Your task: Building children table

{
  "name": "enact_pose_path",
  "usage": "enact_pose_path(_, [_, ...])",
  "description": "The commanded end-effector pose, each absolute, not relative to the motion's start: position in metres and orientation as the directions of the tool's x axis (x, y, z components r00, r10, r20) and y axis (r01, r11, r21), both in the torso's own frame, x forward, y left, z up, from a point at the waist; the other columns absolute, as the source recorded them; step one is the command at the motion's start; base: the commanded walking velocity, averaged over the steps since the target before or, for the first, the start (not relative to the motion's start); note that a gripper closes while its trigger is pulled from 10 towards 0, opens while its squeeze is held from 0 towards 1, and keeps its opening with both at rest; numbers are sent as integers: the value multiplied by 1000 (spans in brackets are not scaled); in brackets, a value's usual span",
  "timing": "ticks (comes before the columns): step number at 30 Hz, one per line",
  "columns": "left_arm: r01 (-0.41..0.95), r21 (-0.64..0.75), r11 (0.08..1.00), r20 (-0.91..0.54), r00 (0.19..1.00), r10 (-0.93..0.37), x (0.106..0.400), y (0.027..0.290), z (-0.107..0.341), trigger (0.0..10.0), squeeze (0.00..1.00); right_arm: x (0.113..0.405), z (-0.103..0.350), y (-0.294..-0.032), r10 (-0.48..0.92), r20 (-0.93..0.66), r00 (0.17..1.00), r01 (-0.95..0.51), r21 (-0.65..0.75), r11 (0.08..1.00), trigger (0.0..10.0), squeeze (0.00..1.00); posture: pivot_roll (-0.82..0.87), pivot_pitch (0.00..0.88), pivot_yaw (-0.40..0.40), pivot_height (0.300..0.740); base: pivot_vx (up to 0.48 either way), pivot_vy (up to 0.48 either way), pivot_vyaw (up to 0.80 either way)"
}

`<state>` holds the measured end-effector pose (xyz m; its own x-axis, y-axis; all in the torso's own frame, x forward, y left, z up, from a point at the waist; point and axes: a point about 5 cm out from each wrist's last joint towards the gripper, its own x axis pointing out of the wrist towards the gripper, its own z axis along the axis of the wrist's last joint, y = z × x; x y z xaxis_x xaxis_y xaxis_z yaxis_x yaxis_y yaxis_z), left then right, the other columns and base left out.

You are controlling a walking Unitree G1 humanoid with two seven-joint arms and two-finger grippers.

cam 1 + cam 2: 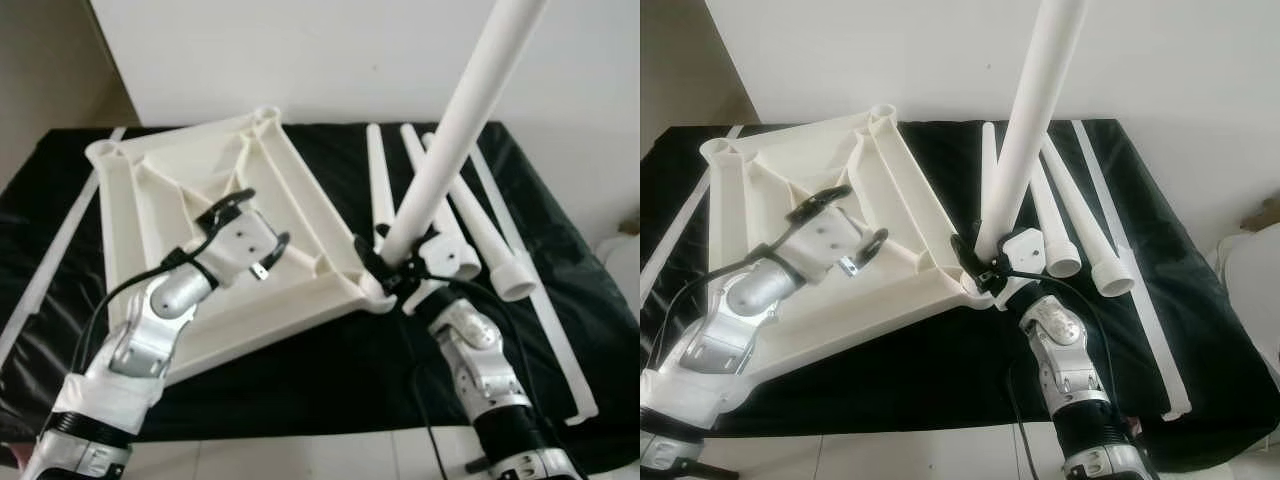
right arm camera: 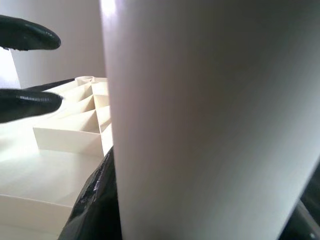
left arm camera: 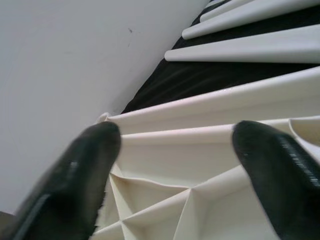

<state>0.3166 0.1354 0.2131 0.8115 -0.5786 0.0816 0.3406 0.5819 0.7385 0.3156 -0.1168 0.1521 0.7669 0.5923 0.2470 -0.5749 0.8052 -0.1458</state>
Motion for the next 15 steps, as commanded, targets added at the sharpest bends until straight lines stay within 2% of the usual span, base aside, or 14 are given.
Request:
enact_pose_path(1, [346,734,585,89,805,-587,313,136,212,1922,0,307,106,-115,614,44,788,-610,-70,789,10000,0,-38,125,34,740,0,0,0])
enact_pose_path(2, [346,733,586,90,804,-588,313,136,212,0,0,307,106,-115,614,44,788,-611,-69,789,10000,0,-37,122,32,740,0,0,0])
enact_pose_path(15, [354,731,584,91,796,-598,312,134,211,0,0,305,105,-114,618,42,785,-615,-68,785,10000,0,-40,121,32,740,0,0,0])
